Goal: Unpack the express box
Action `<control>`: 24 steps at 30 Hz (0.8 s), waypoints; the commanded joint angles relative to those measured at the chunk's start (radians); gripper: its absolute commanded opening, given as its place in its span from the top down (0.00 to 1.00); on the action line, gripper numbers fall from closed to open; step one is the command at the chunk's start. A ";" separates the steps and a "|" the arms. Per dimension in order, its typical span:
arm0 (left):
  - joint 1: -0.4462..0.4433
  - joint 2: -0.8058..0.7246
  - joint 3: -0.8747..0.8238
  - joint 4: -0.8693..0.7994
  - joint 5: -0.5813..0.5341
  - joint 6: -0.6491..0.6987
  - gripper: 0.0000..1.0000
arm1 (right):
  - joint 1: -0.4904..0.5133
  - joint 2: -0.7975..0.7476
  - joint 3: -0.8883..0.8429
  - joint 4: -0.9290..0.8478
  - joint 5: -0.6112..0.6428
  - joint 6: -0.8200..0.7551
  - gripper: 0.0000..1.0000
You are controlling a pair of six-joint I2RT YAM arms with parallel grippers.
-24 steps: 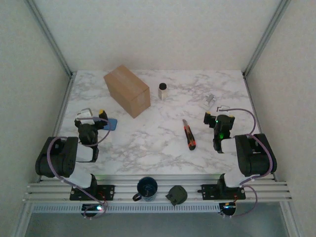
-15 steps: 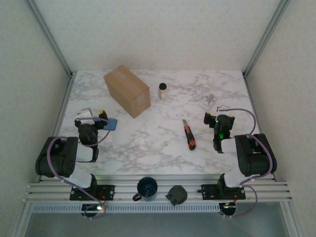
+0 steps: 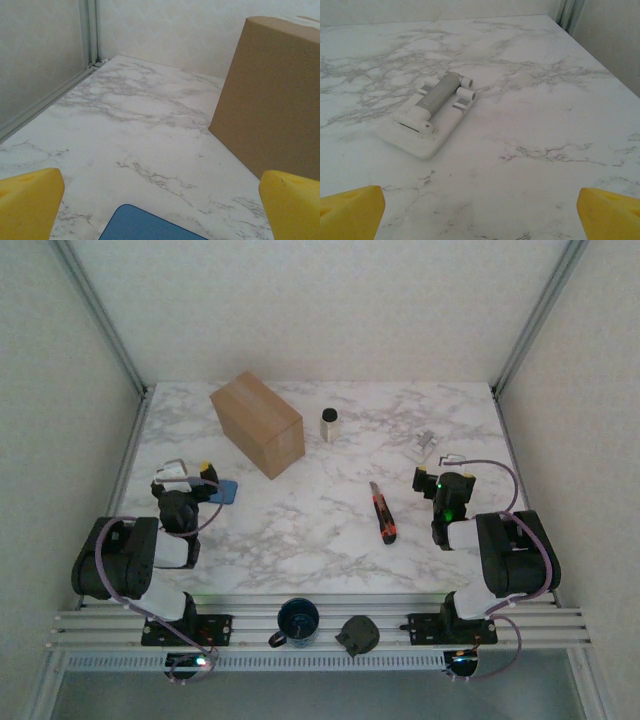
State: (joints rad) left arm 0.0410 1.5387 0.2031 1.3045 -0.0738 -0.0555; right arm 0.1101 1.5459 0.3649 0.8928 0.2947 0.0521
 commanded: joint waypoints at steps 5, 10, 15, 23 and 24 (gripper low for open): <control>0.000 0.003 0.015 0.008 0.009 0.002 0.01 | 0.000 0.003 0.008 0.004 0.008 0.000 0.01; 0.000 0.003 0.017 0.007 0.009 0.002 0.00 | 0.000 0.003 0.008 0.003 0.008 -0.001 0.01; 0.007 0.002 0.016 0.009 0.022 -0.003 0.00 | -0.006 0.003 0.008 -0.002 -0.005 0.003 0.01; 0.006 -0.341 0.373 -0.714 -0.138 -0.161 0.00 | 0.003 -0.382 0.258 -0.659 -0.006 0.028 0.01; 0.001 -0.359 0.456 -0.835 -0.163 -0.201 0.02 | 0.004 -0.417 0.350 -0.802 -0.006 0.052 0.01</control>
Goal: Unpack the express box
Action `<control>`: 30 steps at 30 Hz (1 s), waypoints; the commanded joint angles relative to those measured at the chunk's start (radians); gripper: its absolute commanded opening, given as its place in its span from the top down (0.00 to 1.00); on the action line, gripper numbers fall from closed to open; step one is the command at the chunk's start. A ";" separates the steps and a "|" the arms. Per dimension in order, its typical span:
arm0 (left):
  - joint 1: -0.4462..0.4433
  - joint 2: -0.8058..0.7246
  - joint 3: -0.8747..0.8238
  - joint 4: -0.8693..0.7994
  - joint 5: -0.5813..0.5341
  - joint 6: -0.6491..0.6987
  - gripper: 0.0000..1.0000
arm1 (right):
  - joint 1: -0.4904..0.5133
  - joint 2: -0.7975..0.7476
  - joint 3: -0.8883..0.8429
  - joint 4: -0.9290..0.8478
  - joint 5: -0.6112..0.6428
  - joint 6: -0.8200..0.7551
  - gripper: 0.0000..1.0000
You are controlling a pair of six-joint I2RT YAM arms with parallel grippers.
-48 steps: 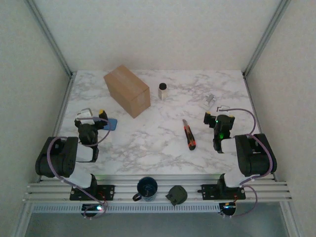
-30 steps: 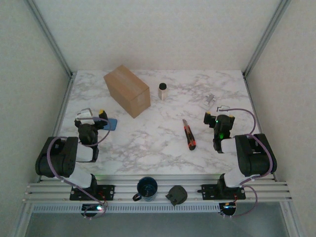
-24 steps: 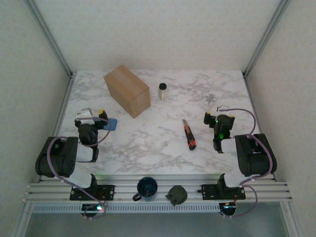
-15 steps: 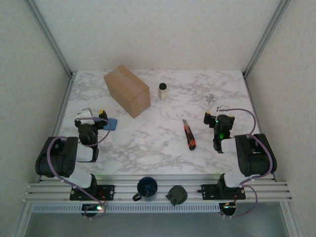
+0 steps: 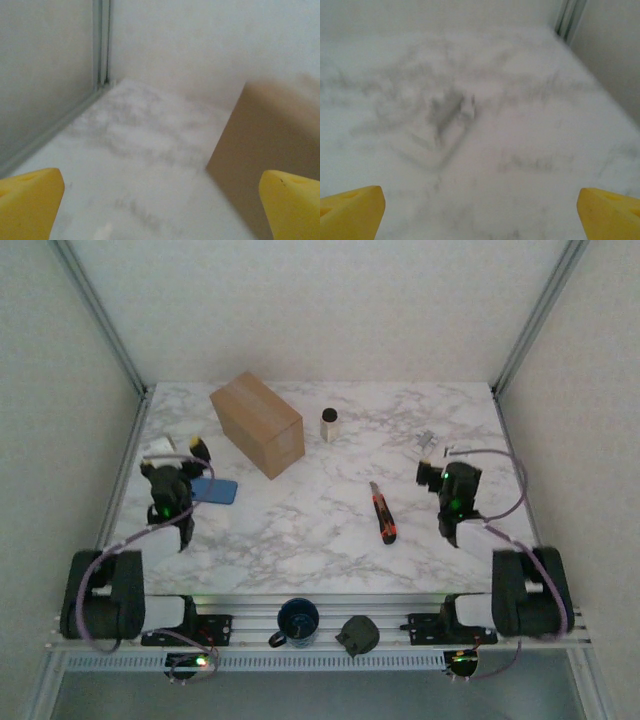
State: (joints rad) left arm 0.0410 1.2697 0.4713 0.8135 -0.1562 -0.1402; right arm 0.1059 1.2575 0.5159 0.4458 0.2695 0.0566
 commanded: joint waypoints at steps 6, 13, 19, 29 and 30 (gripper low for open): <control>-0.010 -0.045 0.655 -0.984 -0.135 -0.315 0.07 | 0.072 -0.070 0.745 -1.058 -0.090 0.198 0.01; -0.010 0.196 1.037 -1.341 0.056 -0.339 0.02 | 0.274 0.124 1.027 -1.255 -0.241 0.311 0.01; -0.011 0.473 1.275 -1.435 0.190 -0.302 0.07 | 0.327 0.389 1.216 -1.167 -0.468 0.327 0.01; -0.009 0.721 1.475 -1.317 0.247 -0.218 0.00 | 0.390 0.841 1.636 -1.096 -0.651 0.230 0.01; -0.010 0.758 1.509 -1.311 0.262 -0.204 0.00 | 0.397 0.881 1.673 -1.099 -0.666 0.227 0.01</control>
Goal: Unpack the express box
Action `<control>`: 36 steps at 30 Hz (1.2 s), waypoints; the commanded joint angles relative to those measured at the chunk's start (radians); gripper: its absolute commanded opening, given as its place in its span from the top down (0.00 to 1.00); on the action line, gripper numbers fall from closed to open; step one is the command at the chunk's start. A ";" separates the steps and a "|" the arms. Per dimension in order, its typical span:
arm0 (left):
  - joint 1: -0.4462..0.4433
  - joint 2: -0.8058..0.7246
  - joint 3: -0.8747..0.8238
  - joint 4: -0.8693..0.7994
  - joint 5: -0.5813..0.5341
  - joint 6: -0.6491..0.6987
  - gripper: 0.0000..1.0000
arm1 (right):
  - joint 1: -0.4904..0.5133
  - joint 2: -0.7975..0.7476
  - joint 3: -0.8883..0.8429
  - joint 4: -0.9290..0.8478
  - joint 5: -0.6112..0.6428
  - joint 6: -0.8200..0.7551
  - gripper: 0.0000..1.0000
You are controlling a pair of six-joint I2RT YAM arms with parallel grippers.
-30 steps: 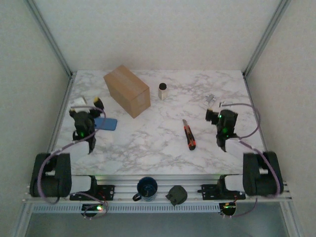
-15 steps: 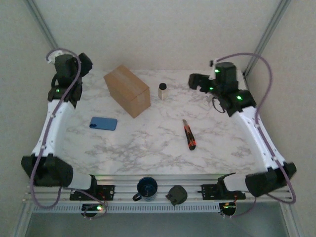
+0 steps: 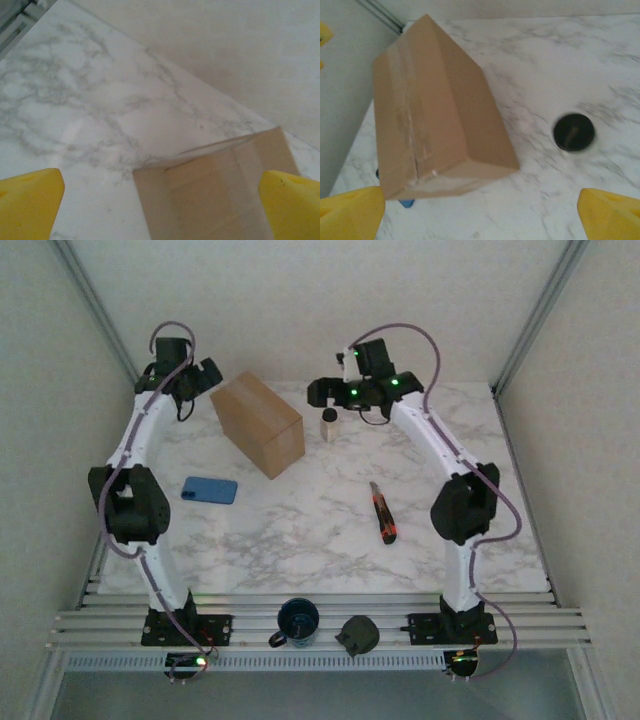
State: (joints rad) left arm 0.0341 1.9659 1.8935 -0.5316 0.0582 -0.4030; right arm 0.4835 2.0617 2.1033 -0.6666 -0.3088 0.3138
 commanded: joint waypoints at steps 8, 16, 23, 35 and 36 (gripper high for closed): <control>0.001 0.310 0.350 -0.008 0.098 0.126 0.04 | 0.071 0.276 0.260 0.041 -0.115 -0.067 0.01; 0.001 0.369 0.352 0.069 0.222 0.155 0.04 | 0.072 0.368 0.293 0.093 -0.121 -0.017 0.02; 0.001 0.404 0.344 0.085 0.304 0.158 0.08 | 0.074 0.406 0.319 0.088 -0.157 0.010 0.04; 0.001 0.281 0.166 0.117 0.384 0.150 0.18 | 0.084 0.304 0.204 0.069 -0.154 0.021 0.10; 0.000 0.261 0.136 0.124 0.386 0.147 0.18 | 0.084 0.288 0.184 0.068 -0.153 0.022 0.11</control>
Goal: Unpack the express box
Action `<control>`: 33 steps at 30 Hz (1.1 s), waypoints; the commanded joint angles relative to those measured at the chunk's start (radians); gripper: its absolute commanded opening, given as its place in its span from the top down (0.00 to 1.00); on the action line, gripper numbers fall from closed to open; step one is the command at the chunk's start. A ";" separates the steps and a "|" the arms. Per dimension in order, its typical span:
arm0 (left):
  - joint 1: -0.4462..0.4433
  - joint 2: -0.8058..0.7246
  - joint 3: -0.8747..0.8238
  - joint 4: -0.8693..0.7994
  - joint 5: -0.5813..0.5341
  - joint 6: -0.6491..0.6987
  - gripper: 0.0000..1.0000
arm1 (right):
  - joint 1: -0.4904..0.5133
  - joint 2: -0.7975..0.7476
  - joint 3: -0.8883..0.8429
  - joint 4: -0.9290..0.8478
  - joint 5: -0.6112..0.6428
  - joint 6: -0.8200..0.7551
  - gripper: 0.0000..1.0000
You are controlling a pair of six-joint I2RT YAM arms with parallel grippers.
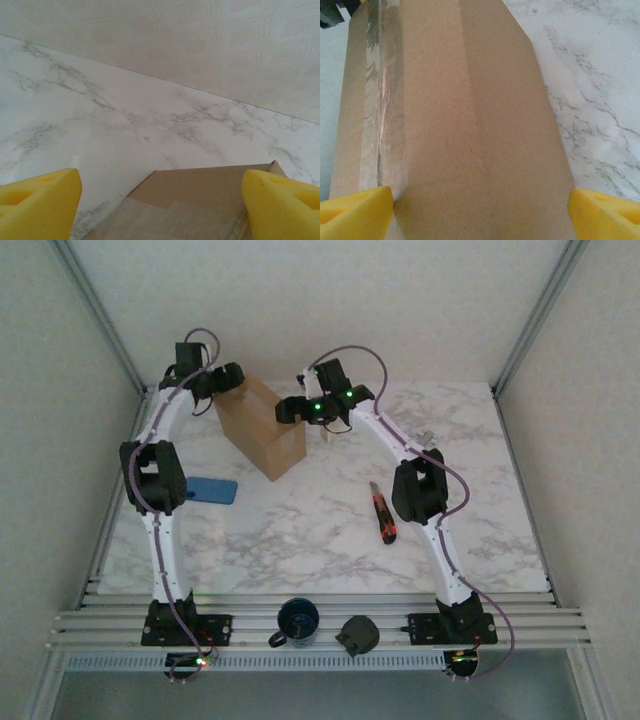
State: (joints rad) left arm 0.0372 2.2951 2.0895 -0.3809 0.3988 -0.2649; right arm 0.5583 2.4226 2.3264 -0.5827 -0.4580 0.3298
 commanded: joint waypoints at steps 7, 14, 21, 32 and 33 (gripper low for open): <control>-0.009 -0.246 -0.325 0.092 0.066 -0.048 0.19 | 0.014 -0.250 -0.281 0.053 0.015 0.021 0.11; -0.054 -0.421 -0.573 0.189 0.066 -0.111 0.19 | 0.016 -0.456 -0.533 0.074 0.100 0.034 0.10; -0.145 -0.519 -0.728 0.259 0.042 -0.154 0.18 | 0.013 -0.621 -0.709 0.052 0.214 0.069 0.03; -0.217 -0.561 -0.748 0.233 -0.041 -0.151 0.18 | -0.033 -0.716 -0.770 -0.062 0.355 0.181 0.01; -0.216 -0.578 -0.751 0.226 -0.080 -0.149 0.18 | -0.044 -0.716 -0.771 -0.057 0.353 0.184 0.01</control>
State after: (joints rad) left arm -0.1726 1.7863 1.3529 -0.1543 0.4030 -0.4053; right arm 0.5457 1.7325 1.5757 -0.6006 -0.1551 0.4648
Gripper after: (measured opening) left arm 0.818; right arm 0.990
